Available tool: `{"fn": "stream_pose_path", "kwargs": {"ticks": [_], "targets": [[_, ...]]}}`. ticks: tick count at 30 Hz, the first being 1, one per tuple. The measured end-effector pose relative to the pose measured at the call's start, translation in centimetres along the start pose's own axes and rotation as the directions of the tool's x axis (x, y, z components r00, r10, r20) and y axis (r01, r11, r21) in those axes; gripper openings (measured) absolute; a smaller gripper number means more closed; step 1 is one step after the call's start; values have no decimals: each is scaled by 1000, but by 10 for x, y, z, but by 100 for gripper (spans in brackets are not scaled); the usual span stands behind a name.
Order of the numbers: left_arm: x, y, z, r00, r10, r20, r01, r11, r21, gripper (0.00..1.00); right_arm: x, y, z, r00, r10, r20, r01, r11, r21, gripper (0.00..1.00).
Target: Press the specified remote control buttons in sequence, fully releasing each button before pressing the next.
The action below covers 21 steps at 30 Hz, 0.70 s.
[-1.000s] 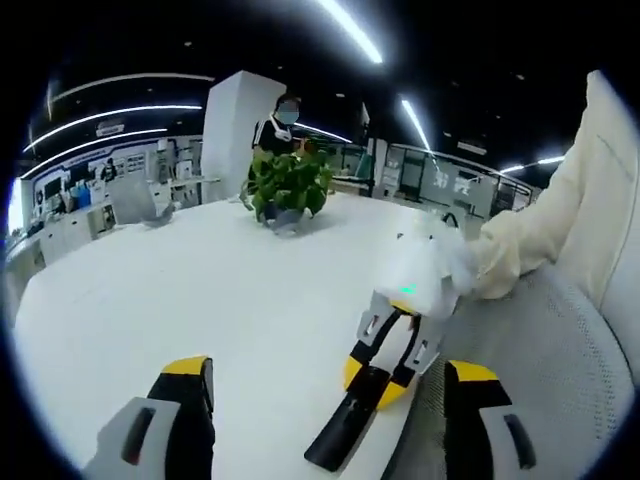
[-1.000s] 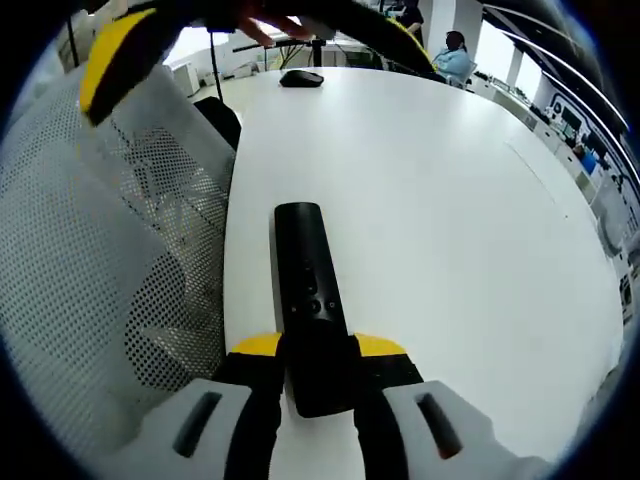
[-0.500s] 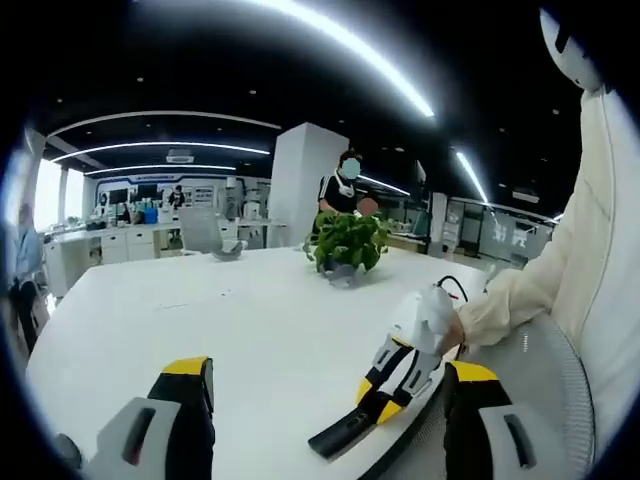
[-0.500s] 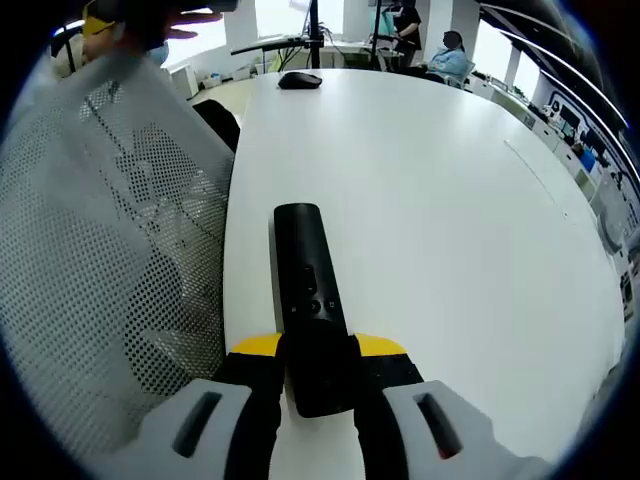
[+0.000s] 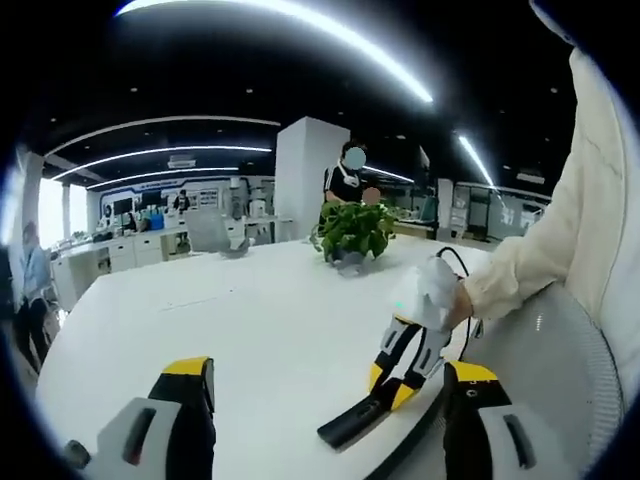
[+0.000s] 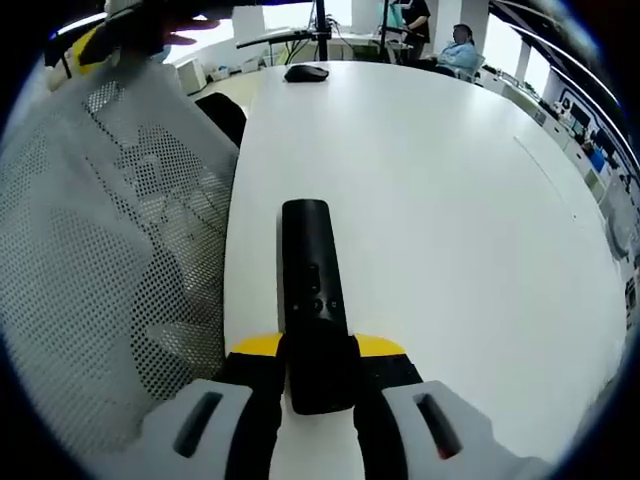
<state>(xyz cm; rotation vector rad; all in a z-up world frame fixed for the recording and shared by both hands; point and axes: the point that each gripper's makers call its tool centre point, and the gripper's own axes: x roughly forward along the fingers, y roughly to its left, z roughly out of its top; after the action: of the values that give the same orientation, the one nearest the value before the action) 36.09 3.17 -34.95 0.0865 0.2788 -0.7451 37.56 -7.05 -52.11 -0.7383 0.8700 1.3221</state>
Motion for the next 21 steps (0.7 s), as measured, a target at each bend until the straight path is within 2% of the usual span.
{"fn": "stream_pose_path", "kwargs": {"ticks": [3,9,12,21], "targets": [[-1,3,1,1000,0,13,0,1000,-28,100,1,-8,1,1000,-6,-8,6,1000,-4,25],[0,3,-5,1000,4,-17,-4,1000,19,99,-1,-28,0,999,-31,-39,30,999,-37,25],[2,0,-14,998,-6,-63,10,998,62,99,-1,-38,1,998,-36,-42,34,999,-43,25],[1,6,-16,998,14,-67,-10,999,54,98,0,-62,4,999,-28,-43,25,998,-53,25]]}}
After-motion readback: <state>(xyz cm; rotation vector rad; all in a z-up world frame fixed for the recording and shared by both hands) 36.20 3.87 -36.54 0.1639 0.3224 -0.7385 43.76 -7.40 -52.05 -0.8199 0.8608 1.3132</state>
